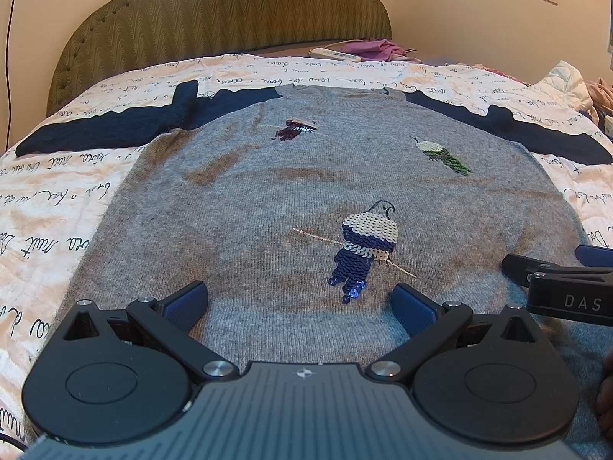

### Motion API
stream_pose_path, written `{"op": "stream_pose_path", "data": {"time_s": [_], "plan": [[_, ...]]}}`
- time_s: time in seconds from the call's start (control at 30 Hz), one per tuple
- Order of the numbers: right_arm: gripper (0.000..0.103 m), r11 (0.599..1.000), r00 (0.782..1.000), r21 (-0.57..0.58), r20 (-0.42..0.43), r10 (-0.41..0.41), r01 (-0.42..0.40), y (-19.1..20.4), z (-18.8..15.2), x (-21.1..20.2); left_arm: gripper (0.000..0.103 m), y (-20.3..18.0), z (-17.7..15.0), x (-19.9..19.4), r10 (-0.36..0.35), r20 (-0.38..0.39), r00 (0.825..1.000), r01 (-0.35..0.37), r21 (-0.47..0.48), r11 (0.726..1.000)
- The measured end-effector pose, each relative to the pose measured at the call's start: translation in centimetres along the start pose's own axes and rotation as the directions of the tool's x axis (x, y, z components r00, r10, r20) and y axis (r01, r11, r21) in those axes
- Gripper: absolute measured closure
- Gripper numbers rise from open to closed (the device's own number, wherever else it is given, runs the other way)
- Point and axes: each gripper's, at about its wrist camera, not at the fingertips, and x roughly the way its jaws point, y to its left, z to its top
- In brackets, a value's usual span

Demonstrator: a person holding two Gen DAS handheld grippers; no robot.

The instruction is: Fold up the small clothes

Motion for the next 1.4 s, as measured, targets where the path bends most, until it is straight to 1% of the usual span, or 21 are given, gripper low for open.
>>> {"op": "stream_pose_path", "data": {"time_s": [0.47, 0.97, 1.17, 1.3, 1.4], "plan": [[0.000, 1.000, 1.000, -0.001, 0.000, -0.001, 0.001, 0.0, 0.0, 0.0, 0.000, 0.0, -0.2, -0.3, 0.013, 0.007, 1.000, -0.013, 0.005, 1.000], [0.000, 1.000, 1.000, -0.003, -0.001, -0.002, 0.002, 0.0, 0.0, 0.0, 0.000, -0.9, -0.2, -0.4, 0.055, 0.015, 0.998, -0.056, 0.054, 0.997], [0.000, 1.000, 1.000, -0.006, 0.001, 0.003, -0.003, -0.2, 0.2, -0.3, 0.000, -0.8, 0.5, -0.4, 0.054, -0.007, 0.999, -0.053, 0.051, 0.997], [0.000, 1.000, 0.999, -0.004, 0.037, 0.012, -0.012, -0.6, 1.0, -1.2, 0.000, -0.7, 1.5, -0.8, 0.061, 0.019, 0.998, -0.062, 0.051, 0.997], [0.000, 1.000, 0.999, -0.031, 0.047, 0.002, -0.001, -0.5, 2.2, -1.2, 0.000, -0.2, 2.6, -1.0, 0.041, 0.037, 0.998, -0.042, 0.025, 0.999]]}}
